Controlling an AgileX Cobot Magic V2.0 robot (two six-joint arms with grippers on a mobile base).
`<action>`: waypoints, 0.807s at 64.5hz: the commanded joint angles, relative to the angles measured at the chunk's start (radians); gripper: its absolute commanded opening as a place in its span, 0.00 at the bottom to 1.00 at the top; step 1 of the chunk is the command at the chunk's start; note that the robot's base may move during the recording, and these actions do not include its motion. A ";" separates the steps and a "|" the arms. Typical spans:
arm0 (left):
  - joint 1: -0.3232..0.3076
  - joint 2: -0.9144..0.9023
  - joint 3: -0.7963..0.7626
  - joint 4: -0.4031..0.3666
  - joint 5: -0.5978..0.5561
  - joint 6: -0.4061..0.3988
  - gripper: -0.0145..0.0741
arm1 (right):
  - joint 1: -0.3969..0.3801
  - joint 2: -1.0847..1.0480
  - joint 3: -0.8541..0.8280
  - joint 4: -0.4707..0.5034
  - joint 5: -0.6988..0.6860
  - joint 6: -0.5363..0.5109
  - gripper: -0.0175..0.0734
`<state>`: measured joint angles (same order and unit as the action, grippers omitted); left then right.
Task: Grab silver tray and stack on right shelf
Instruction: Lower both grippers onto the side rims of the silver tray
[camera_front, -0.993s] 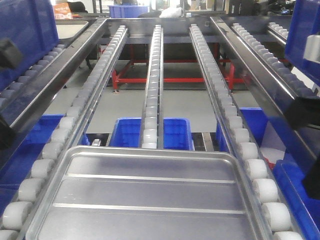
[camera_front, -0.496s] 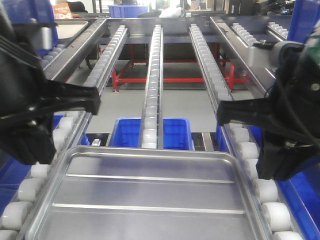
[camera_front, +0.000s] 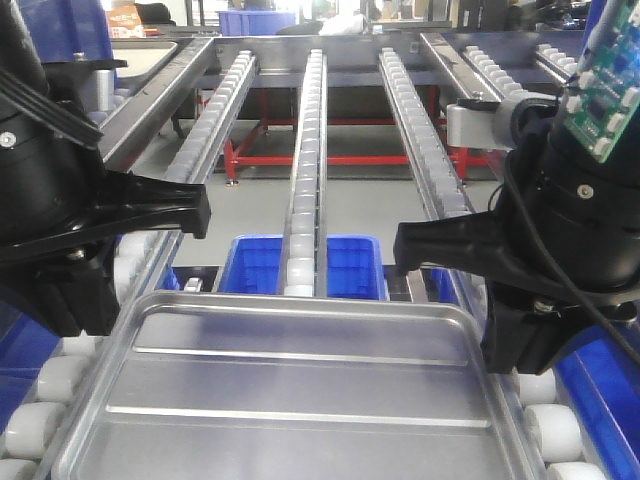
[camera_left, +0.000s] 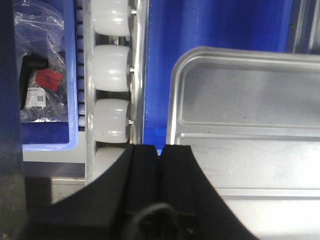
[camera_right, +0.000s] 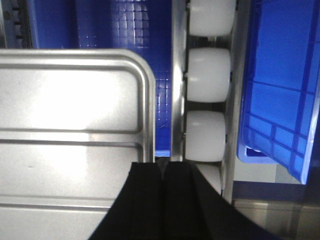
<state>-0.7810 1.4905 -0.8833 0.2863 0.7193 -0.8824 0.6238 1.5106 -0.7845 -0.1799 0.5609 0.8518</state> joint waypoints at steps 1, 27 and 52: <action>-0.007 -0.028 -0.031 0.008 -0.026 -0.013 0.06 | -0.001 -0.031 -0.031 0.001 -0.006 0.002 0.26; -0.062 -0.003 -0.031 0.020 -0.028 0.036 0.06 | -0.001 -0.031 -0.031 0.001 0.001 0.002 0.26; -0.060 0.020 -0.031 0.008 0.005 0.032 0.60 | -0.001 -0.031 -0.031 0.001 0.013 -0.002 0.71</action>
<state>-0.8344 1.5408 -0.8854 0.2889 0.7255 -0.8468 0.6238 1.5106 -0.7845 -0.1720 0.5878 0.8542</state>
